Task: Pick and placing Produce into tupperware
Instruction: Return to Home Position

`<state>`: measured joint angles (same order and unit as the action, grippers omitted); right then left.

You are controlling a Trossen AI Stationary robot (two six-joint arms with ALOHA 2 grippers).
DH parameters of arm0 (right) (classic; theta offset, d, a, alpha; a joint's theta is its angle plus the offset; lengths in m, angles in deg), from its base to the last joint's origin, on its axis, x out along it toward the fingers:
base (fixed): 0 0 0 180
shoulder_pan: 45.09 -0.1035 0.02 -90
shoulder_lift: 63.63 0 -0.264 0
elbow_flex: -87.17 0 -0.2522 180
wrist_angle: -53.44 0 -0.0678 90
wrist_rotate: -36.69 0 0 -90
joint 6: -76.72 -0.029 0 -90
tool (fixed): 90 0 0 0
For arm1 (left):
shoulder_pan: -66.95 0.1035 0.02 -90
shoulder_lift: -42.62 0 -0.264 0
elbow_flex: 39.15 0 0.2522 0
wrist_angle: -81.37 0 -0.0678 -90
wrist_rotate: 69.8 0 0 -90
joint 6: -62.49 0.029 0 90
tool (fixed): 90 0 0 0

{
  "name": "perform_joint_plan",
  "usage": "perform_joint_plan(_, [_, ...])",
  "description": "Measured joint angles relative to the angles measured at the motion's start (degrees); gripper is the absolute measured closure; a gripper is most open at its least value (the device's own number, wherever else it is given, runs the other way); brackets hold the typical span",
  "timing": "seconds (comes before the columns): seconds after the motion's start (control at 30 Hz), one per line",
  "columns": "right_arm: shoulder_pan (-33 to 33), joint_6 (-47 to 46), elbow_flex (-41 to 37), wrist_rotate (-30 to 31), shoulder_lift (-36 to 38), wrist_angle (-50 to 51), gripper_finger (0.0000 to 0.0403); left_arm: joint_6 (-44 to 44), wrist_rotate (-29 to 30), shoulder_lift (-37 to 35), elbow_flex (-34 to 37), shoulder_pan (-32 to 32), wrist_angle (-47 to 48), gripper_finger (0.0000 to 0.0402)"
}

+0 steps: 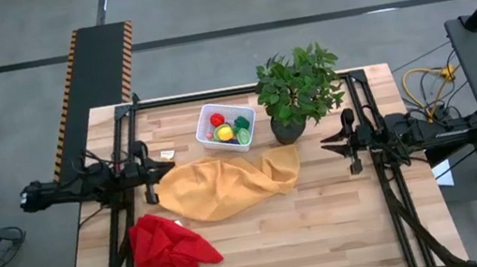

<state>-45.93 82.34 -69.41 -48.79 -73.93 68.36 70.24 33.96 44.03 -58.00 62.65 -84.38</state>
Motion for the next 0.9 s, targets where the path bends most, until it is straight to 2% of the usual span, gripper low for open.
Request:
perform_joint_plan(0.33, [0.0,0.62,-0.06,0.02,-0.02,-0.06,0.0345,-1.22,0.01,-0.03,4.61,4.5,-3.42,0.0402])
perform_joint_plan(0.63, [0.0,-1.81,-0.06,-0.49,0.02,-0.11,0.0344,-1.43,0.34,0.4,4.62,5.97,-3.73,0.0402])
perform_joint_plan(0.77, [0.0,-1.01,-0.05,-2.93,0.37,-0.08,0.0363,-1.4,4.69,1.03,4.64,6.26,-3.93,0.0402])
perform_joint_plan(0.9, [-0.04,-0.01,0.1,-6.18,0.95,0.38,0.0391,-1.38,4.65,1.12,4.66,6.34,-3.91,0.0402])
